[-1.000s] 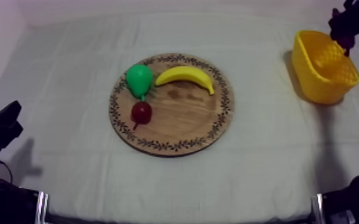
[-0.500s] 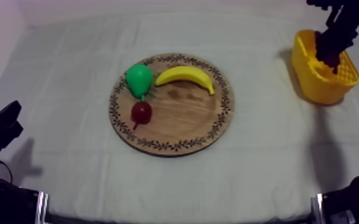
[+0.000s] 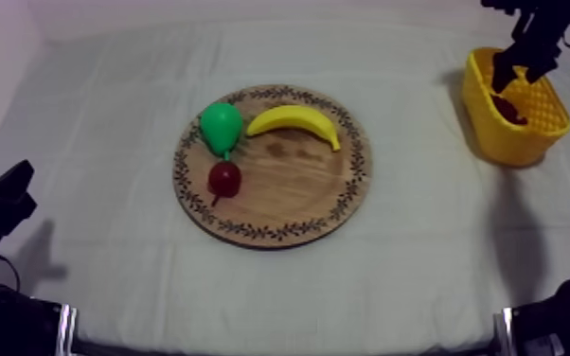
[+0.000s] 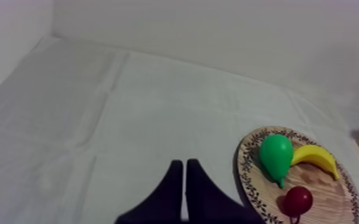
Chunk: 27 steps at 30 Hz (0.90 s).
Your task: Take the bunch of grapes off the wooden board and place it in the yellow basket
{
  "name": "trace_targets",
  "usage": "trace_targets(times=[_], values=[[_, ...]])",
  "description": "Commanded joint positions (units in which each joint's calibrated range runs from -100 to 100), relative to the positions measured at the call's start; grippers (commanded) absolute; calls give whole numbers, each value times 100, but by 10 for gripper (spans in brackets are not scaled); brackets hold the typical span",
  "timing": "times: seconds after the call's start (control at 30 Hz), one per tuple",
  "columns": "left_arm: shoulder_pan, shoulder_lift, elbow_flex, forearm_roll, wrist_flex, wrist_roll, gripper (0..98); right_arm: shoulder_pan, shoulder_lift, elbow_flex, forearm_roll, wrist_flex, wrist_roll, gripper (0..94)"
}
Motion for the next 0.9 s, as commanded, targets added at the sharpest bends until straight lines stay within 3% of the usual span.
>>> trace_targets(times=[0.0,0.87], values=[[0,0,-3,-3,-5,1,1,12,-175,101,18,-144,-5,902],[0,0,-3,-3,-5,1,1,373,-4613,4142,2,-3000,-253,557]])
